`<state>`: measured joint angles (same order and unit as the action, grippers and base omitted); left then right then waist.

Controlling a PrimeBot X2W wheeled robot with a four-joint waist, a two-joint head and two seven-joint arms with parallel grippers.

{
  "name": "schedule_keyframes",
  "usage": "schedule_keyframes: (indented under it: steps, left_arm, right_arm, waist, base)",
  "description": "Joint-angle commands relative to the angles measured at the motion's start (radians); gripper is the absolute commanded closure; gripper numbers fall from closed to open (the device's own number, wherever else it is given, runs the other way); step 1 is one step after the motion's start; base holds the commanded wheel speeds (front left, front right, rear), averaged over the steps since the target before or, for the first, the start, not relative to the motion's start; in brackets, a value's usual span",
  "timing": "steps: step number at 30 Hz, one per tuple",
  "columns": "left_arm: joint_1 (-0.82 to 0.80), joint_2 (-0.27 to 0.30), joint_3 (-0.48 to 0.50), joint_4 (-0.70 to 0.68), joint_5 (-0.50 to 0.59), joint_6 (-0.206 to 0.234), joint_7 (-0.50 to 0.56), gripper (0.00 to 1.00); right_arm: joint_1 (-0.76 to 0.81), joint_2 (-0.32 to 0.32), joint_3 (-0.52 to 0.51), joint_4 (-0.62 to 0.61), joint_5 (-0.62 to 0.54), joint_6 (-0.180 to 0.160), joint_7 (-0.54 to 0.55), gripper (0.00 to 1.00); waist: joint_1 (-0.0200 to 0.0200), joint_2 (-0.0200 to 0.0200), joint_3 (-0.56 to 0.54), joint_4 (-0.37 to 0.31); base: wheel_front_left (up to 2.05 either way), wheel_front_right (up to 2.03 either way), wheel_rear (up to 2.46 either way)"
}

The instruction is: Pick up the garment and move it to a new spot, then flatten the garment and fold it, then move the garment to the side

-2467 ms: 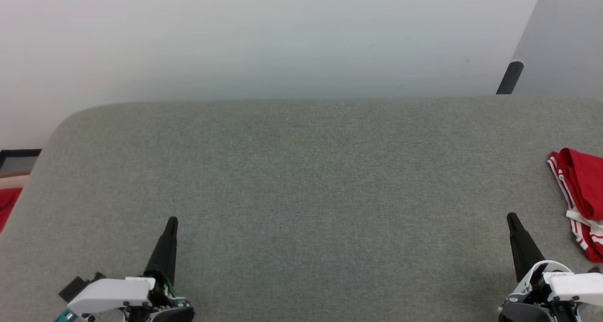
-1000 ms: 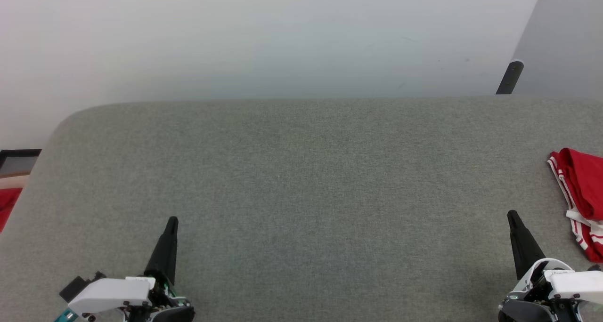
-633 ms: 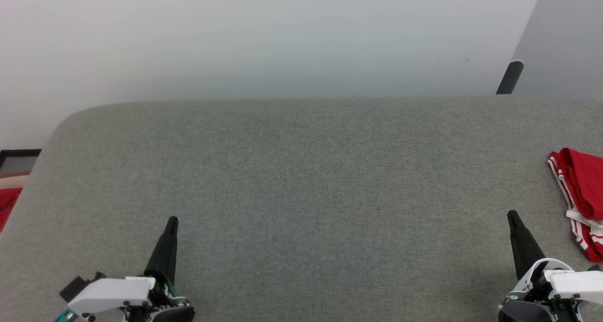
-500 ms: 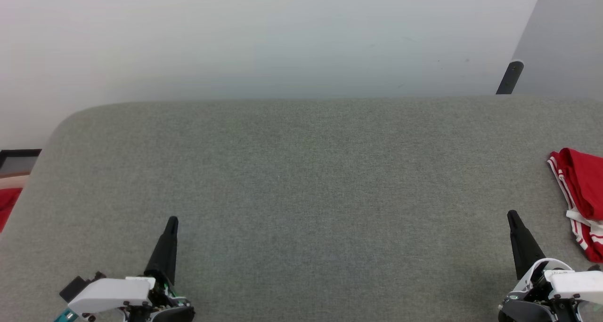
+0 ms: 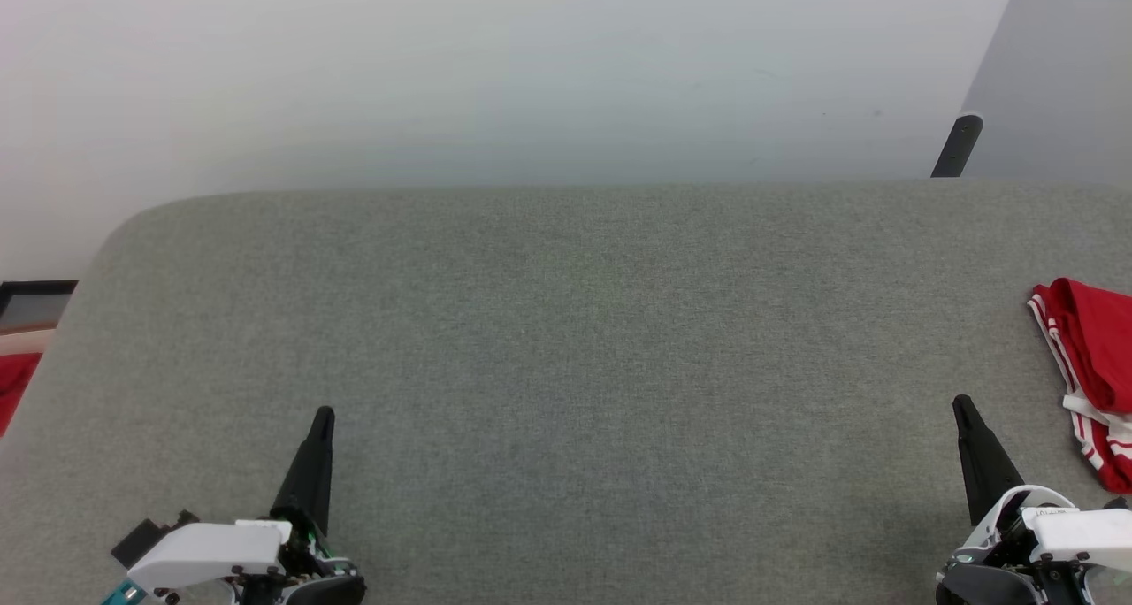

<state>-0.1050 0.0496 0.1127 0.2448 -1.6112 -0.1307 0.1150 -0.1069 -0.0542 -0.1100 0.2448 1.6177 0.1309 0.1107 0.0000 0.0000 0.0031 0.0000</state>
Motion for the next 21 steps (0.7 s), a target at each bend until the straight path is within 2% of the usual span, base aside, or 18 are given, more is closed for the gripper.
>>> schedule_keyframes:
  steps: [1,21]
  left_arm:
    - [-0.008,-0.001,0.003,0.001,-0.003,0.000,0.002,1.00]
    - [-0.008,-0.001,0.002,0.001,-0.003,0.000,0.002,1.00]
  right_arm:
    - [-0.004,0.003,-0.002,0.001,-0.003,0.000,0.004,1.00]
    - [-0.004,0.004,-0.003,0.001,-0.005,0.000,0.004,1.00]
  waist:
    - [0.0000,0.0000,0.000,0.000]
    - [0.0000,0.0000,0.000,0.000]
  base:
    - [0.00,0.00,0.00]
    - [0.00,0.00,0.00]
